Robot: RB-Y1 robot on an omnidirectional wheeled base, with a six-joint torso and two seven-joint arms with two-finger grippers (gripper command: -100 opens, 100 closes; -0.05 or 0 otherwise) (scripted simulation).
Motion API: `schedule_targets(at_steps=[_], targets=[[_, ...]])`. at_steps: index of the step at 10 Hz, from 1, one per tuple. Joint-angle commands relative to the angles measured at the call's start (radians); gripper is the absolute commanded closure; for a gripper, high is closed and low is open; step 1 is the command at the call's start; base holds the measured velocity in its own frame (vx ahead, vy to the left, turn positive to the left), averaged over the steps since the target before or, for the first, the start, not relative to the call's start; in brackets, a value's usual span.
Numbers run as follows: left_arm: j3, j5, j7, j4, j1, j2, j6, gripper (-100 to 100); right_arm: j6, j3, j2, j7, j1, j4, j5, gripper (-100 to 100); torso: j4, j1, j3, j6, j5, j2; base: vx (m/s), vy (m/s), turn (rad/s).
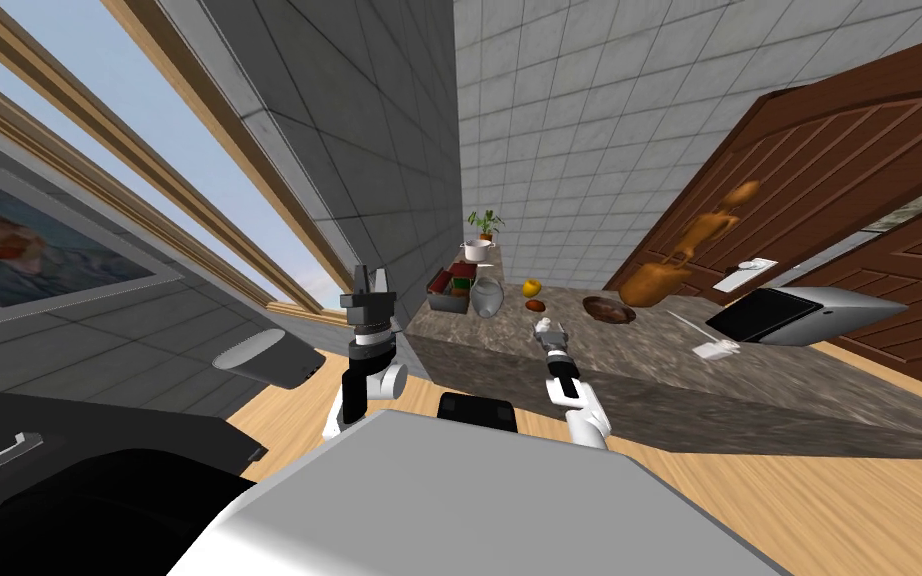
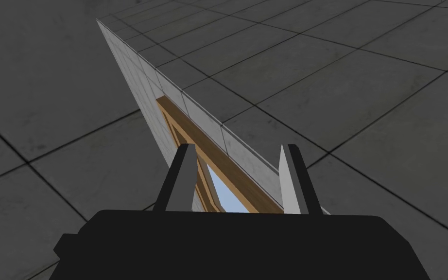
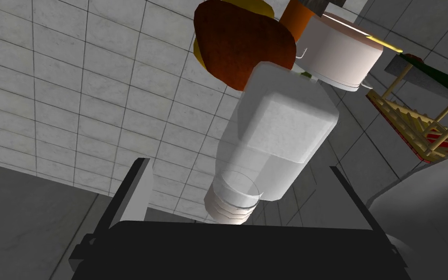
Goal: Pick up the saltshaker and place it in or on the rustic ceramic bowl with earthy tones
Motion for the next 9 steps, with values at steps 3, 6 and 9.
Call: schedule_targets(at_steps=[3, 6, 9], targets=[[0.0, 0.0, 0.0, 0.0, 0.0, 0.0, 0.0, 0, -0.006, 0.049, -0.001, 0.006, 0.096, -0.088, -0.034, -100, 0.001, 0.002, 0.003, 0.0, 0.0, 0.005, 0.048, 0.016, -0.063], [0.0, 0.0, 0.0, 0.0, 0.0, 0.0, 0.0, 0, -0.012, 0.081, -0.001, 0.011, 0.182, -0.145, -0.057, -100, 0.002, 0.0, 0.005, 0.0, 0.0, 0.008, 0.004, 0.006, -0.018], [0.0, 0.0, 0.0, 0.0, 0.0, 0.0, 0.0, 0, -0.012, 0.081, -0.001, 0.011, 0.188, -0.145, -0.057, -100, 0.002, 0.0, 0.005, 0.0, 0.0, 0.008, 0.0, 0.0, 0.0]])
